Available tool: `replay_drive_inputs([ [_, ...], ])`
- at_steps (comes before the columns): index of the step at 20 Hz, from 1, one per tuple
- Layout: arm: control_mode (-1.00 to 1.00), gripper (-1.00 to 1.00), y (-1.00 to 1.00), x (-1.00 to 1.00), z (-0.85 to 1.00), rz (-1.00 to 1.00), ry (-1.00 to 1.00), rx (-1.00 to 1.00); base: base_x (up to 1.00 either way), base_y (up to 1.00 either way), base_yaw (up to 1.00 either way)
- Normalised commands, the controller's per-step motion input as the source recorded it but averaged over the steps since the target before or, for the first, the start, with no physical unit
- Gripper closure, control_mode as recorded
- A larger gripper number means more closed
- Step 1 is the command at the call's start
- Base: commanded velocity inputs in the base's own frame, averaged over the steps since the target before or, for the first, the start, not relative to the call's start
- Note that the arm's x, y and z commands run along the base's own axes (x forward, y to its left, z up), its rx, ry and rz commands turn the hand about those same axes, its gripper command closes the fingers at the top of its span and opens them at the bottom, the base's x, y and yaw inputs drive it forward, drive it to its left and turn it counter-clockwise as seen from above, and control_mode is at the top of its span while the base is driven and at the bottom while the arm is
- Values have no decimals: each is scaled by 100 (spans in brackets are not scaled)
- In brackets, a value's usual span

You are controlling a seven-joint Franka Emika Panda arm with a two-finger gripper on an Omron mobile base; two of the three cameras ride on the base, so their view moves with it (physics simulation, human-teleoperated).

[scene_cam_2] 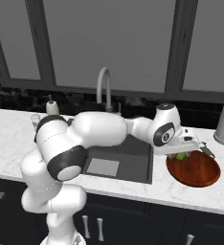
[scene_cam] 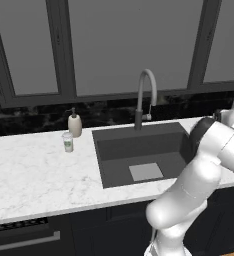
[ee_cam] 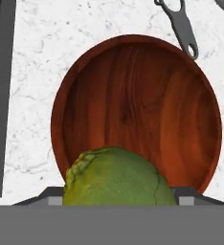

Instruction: Pick the lime from the sink and place it in the bowl. Then pick the bowl and place it in the microwave. Then close the microwave door and press the start button.

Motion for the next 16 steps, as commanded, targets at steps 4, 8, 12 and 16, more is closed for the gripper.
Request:
replay_drive_inputs([
  [4,-100,-100,-38,21,-54,11,1,0,0,0,0],
  [8,-100,-100,-22,1,-34,12,0,1,0,0,0],
  [12,-100,-100,-8,7,0,4,0,6,0,0,0],
  [16,-100,-100,5,1,10,0,0,6,0,0,0],
])
